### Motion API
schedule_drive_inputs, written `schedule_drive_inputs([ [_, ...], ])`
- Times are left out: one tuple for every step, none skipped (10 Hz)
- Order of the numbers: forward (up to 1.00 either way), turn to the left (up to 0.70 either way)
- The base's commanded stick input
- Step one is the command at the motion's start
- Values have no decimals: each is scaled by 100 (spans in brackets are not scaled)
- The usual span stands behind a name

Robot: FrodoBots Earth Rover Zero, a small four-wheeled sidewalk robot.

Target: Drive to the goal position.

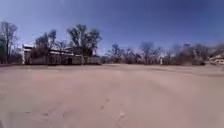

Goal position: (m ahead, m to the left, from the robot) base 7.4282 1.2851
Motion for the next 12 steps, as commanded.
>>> schedule_drive_inputs([
  [100, 0],
  [100, 0],
  [100, 0],
  [100, 0],
  [100, 0],
  [100, 0],
  [100, 0],
  [100, 0],
  [100, 0],
  [100, 0],
  [100, 0],
  [100, 0],
])
